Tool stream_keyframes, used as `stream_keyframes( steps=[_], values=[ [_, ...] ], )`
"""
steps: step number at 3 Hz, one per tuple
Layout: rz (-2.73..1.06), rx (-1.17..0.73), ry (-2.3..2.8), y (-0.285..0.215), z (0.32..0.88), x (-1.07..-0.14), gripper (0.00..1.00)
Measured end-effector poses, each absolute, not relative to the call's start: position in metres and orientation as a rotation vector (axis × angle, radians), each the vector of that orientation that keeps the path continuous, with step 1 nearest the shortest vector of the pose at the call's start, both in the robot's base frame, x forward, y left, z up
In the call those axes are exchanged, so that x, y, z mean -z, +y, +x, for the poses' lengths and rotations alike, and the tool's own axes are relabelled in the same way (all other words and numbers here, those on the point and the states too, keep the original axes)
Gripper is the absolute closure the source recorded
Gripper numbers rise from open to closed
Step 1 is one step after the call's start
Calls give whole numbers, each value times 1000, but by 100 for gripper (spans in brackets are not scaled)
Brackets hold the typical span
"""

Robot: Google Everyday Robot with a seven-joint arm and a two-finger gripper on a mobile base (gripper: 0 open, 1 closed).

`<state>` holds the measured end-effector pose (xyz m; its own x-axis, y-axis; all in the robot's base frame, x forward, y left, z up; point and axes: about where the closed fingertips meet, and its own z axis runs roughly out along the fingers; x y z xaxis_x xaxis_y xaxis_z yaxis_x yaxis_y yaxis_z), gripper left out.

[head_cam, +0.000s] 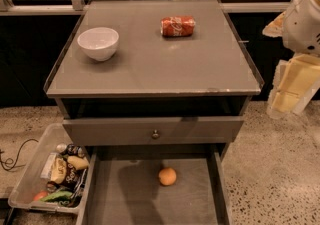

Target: Pick orange from middle drawer and place on counter

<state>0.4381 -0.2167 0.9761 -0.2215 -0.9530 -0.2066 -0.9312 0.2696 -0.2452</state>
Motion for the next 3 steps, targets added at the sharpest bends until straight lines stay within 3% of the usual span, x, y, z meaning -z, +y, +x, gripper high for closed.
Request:
stream_keyframes(
  steps=[3],
  values=[
    [-1774,62,2209,-199,425,-929,0]
  ],
)
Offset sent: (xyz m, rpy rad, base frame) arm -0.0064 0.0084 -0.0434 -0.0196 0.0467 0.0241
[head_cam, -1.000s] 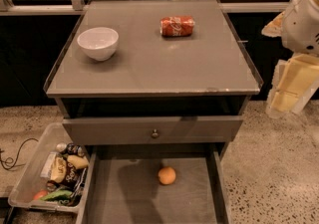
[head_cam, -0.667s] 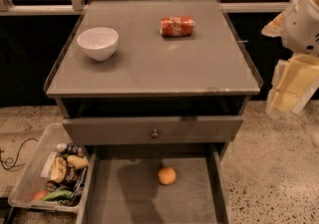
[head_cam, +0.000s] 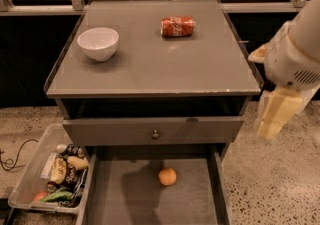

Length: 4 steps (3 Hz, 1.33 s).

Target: Pick orange from middle drawer and place on counter

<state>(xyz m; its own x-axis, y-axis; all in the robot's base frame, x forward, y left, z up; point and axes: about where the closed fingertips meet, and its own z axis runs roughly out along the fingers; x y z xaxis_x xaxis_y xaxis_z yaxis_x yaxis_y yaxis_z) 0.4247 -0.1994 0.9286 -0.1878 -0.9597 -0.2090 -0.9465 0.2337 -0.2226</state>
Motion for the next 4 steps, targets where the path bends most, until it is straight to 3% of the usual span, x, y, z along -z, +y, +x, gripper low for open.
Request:
stream_keyframes(
  steps=[2,4],
  values=[
    [-1774,-106,2094,-186,392,-804,0],
    [-1602,-189,2107,-203,420,-719,0]
  ],
)
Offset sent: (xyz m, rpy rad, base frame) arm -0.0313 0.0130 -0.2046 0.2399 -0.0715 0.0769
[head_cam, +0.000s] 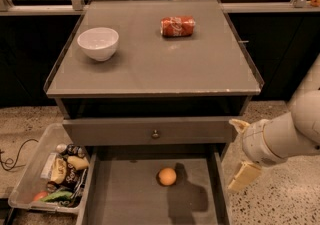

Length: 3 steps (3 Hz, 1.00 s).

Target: Pick orange from middle drawer and place on counter

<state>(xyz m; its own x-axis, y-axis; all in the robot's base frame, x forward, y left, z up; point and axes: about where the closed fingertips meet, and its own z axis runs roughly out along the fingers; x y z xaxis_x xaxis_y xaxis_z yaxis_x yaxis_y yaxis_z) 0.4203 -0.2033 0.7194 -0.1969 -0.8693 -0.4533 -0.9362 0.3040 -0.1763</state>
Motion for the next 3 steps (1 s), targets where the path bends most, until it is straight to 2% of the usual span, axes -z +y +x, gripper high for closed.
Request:
stream_keyframes(
  steps=[2,3],
  values=[
    [-1619,-215,2102,-197,417,-718,0],
    [-1621,-288,2041,-177,413,-689,0]
  ],
)
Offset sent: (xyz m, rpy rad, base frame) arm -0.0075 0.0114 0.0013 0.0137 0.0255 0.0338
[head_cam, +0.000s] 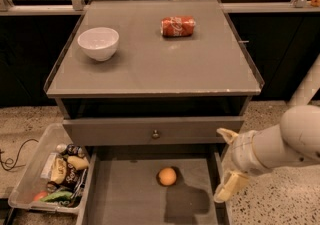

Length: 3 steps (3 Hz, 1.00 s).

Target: Pick orange from middle drawer and place on counter

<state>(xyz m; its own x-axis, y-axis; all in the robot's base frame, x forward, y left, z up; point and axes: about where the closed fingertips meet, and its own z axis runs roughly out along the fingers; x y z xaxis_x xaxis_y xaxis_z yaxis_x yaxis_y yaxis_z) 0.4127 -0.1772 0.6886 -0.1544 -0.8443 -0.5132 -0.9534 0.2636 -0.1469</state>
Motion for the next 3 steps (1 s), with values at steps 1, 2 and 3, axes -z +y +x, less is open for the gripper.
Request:
stream_keyframes(
  steps=[1,2,3],
  values=[
    [-1570,-347,1935,-153,422,-646,0],
    [-1495,-373,1853,-140,436,-611,0],
    [-1454,-406,1819,-132,450,-573,0]
  ],
)
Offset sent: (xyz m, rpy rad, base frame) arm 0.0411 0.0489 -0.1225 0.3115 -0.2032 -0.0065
